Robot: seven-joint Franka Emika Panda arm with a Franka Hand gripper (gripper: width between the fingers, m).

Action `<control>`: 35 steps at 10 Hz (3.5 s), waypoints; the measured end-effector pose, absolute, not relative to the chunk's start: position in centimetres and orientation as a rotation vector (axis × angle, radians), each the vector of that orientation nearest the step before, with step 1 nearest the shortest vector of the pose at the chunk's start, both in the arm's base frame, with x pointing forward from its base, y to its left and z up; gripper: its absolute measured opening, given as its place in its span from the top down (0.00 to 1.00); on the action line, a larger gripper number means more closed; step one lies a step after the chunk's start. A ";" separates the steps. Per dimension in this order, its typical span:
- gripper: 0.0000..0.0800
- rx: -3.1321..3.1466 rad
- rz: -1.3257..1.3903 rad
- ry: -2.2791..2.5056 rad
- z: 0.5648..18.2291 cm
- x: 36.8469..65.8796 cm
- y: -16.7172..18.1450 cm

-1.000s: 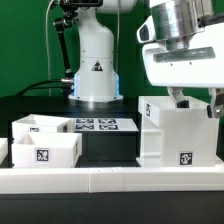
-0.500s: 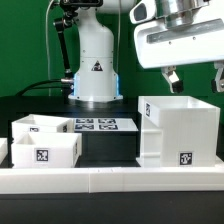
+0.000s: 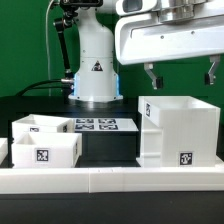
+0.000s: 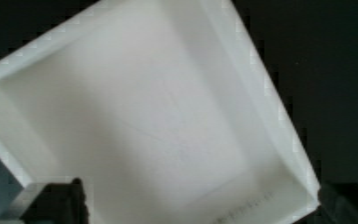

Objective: Assemble drawer

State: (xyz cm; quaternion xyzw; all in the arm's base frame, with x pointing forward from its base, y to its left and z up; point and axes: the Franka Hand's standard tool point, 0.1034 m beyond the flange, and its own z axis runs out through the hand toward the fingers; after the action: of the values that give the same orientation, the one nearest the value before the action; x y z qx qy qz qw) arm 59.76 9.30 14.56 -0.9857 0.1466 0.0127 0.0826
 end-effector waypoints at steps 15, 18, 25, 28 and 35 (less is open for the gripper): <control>0.19 -3.013 0.010 -0.192 12.0 55.6 -6.2; 0.19 -3.045 0.024 -0.148 11.2 55.5 -6.8; 0.19 -3.103 -0.031 -0.103 6.5 55.5 -7.8; 0.19 -3.103 -0.030 -0.105 6.5 55.5 -7.7; 0.19 -3.124 -0.034 -0.038 2.6 53.6 -8.5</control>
Offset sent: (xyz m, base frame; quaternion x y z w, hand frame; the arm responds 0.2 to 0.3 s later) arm -0.0216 -0.0411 -0.0035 -0.0487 -0.0255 -0.2015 0.9780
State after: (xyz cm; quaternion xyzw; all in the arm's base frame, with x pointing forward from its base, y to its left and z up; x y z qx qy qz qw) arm 53.64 -8.49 2.56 -0.9998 -0.0122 -0.0110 0.0085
